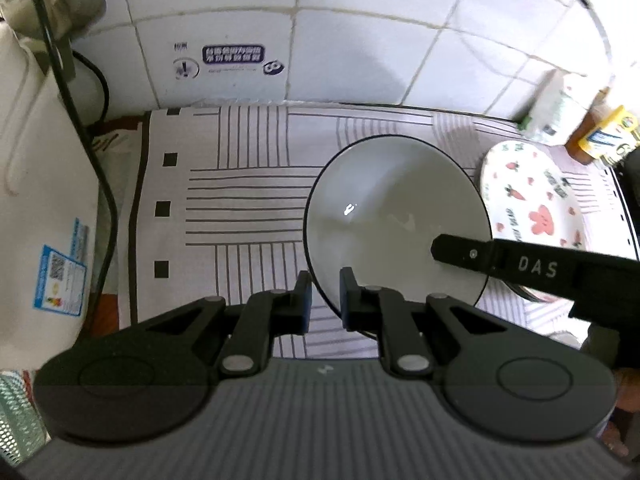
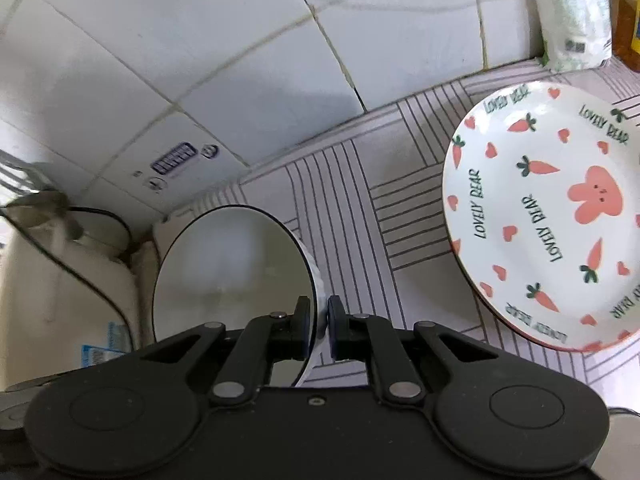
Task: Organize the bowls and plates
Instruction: 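Carry the bowl with the left tool and set it onto the bowl stack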
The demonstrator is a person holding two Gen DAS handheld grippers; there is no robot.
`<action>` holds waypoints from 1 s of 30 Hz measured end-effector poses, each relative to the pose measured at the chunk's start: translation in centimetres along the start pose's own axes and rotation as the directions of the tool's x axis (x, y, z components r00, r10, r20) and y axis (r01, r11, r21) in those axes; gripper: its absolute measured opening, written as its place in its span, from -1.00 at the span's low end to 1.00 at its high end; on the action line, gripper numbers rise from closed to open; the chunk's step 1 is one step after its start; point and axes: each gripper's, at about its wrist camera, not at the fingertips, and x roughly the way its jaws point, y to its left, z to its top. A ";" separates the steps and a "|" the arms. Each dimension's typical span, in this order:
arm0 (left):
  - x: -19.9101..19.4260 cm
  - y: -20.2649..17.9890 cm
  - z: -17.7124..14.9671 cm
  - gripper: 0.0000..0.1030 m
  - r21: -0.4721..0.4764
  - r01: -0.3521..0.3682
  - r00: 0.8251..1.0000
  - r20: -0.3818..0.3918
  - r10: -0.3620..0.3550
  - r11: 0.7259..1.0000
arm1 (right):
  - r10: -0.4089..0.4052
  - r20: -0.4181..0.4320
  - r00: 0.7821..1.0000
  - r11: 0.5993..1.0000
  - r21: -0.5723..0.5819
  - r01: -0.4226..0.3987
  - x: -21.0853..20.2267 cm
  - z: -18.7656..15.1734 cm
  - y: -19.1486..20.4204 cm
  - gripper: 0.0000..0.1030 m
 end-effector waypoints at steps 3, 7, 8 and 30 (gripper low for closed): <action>-1.7 -1.0 -0.7 -0.75 0.023 -0.004 1.000 0.013 0.004 1.000 | 0.021 0.028 0.999 1.000 -0.017 -0.020 -2.2 -0.5 -0.1 -0.76; -4.1 -2.3 -1.7 -0.75 0.044 -0.002 0.999 0.037 0.001 0.999 | 0.050 0.070 0.996 0.998 -0.049 -0.047 -4.8 -1.3 -0.2 -0.76; -4.6 -2.6 -2.0 -0.75 0.046 -0.003 0.999 0.041 0.001 0.999 | 0.056 0.079 0.995 0.997 -0.059 -0.051 -5.4 -1.5 -0.2 -0.76; -10.6 -14.0 -7.6 -0.72 0.182 0.086 0.993 0.059 -0.098 0.980 | 0.112 0.184 0.977 0.991 -0.089 -0.097 -18.2 -5.1 -8.1 -0.73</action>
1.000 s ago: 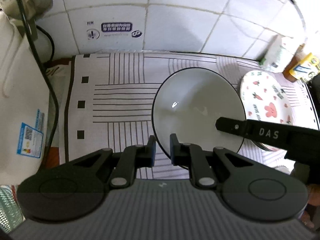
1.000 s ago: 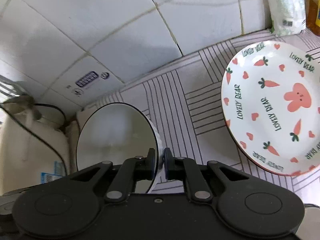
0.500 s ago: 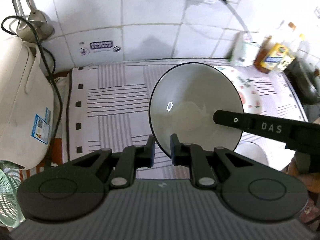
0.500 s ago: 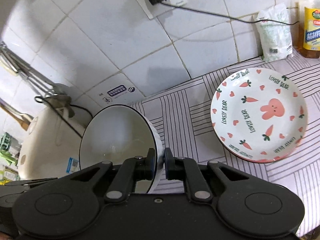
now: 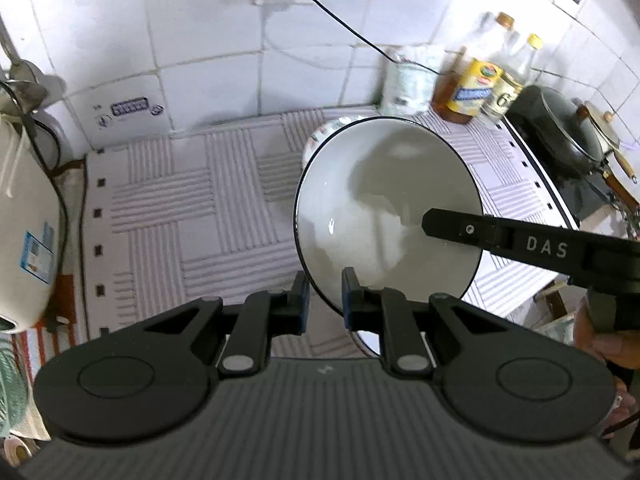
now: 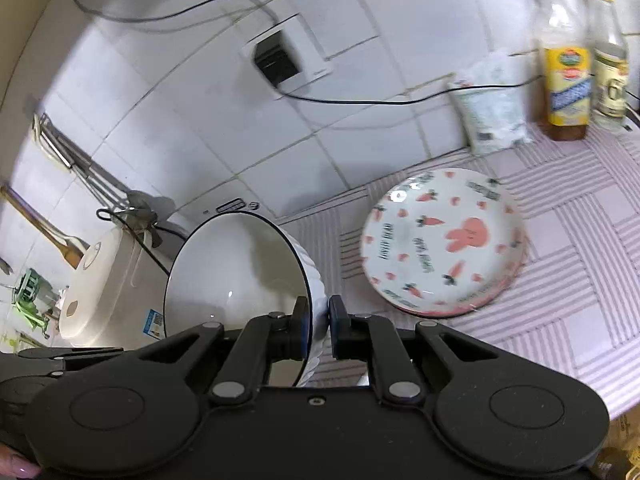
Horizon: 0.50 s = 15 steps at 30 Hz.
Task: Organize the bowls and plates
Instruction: 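Carry the bowl with the left tool and set it onto the bowl stack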
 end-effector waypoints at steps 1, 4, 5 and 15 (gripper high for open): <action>0.2 -0.5 -0.3 -0.72 0.006 0.000 1.000 -0.006 0.000 1.000 | 0.000 -0.001 1.000 1.000 0.010 0.000 -0.2 -0.2 -0.5 -0.73; 0.6 -1.8 -1.1 -0.72 0.017 -0.002 1.000 -0.024 0.002 1.000 | -0.013 -0.005 1.000 1.000 0.014 0.013 -0.9 -0.9 -1.7 -0.73; 0.8 -2.2 -1.4 -0.72 0.021 -0.002 0.999 -0.032 0.003 1.000 | -0.014 -0.007 1.000 1.000 0.019 0.014 -1.1 -1.2 -2.1 -0.73; 3.4 -4.6 -2.9 -0.73 0.027 -0.032 0.992 -0.122 0.035 0.999 | -0.036 -0.039 0.999 0.998 0.056 0.038 -1.4 -4.2 -5.4 -0.72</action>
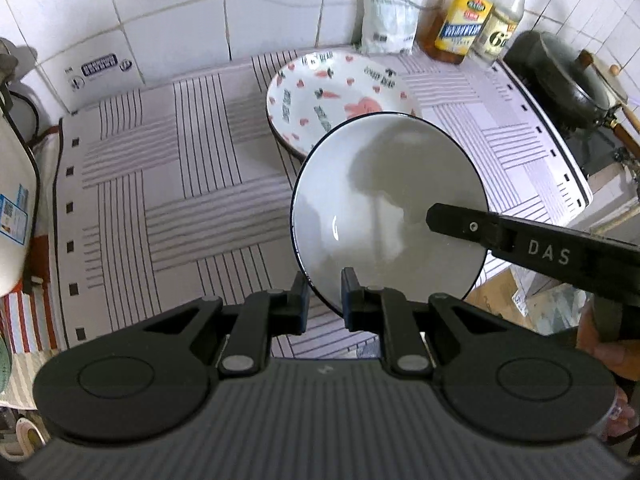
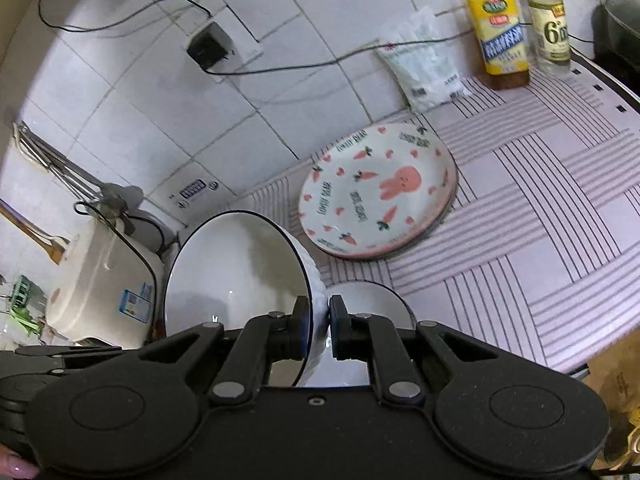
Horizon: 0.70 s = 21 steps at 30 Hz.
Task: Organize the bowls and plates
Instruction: 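Carry the bowl with the left tool and set it onto the bowl stack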
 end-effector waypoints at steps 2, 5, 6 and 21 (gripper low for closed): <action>0.6 -0.3 0.1 -0.73 -0.007 -0.001 1.000 -0.014 0.001 1.000 | -0.009 -0.008 1.000 1.000 -0.008 0.009 0.2 -0.2 -0.4 -0.72; 1.5 -0.7 0.3 -0.73 -0.020 0.002 0.999 -0.039 -0.002 1.000 | -0.026 -0.022 0.999 0.999 -0.026 0.025 0.7 -0.2 -0.9 -0.72; 1.9 -0.8 0.4 -0.72 -0.029 0.004 0.999 -0.054 -0.006 1.000 | -0.035 -0.029 0.999 0.999 -0.037 0.033 1.0 -0.2 -1.1 -0.72; 5.8 -0.8 2.5 -0.71 -0.094 -0.031 0.973 -0.229 0.009 0.995 | -0.067 -0.173 0.983 0.981 -0.193 0.033 4.6 1.1 -2.3 -0.71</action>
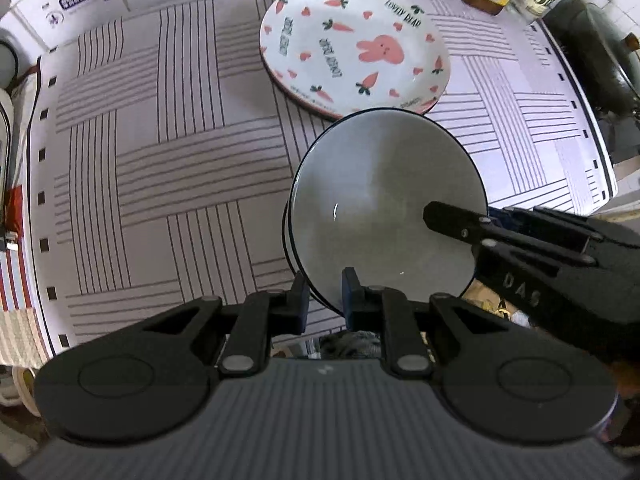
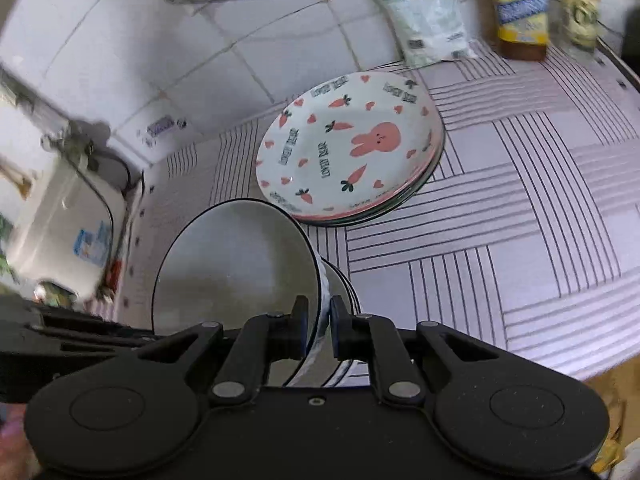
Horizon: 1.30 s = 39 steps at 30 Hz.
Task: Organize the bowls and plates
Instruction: 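Carry the bowl with the left tool and set it onto the bowl stack, then open the left tool and grasp the rim of the three-bowl stack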
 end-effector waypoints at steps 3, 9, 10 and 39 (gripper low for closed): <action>0.6 0.1 0.1 -0.71 -0.025 -0.021 1.000 -0.021 0.021 0.999 | -0.029 -0.013 0.999 0.995 -0.097 0.028 0.4 -0.2 0.7 -0.71; 1.3 0.2 0.2 -0.70 -0.072 -0.043 0.998 -0.039 0.040 0.996 | -0.065 -0.017 0.998 0.968 -0.244 0.059 1.2 -0.3 1.6 -0.69; 1.1 0.0 0.2 -0.70 -0.068 -0.062 0.998 -0.024 0.060 0.996 | -0.076 -0.013 0.997 0.959 -0.274 0.069 1.1 -0.3 1.9 -0.69; -3.6 -0.5 -3.5 -0.59 0.007 0.045 0.983 0.179 -0.046 0.999 | -0.078 0.285 0.955 0.881 -0.429 0.200 -5.1 -6.7 3.5 0.22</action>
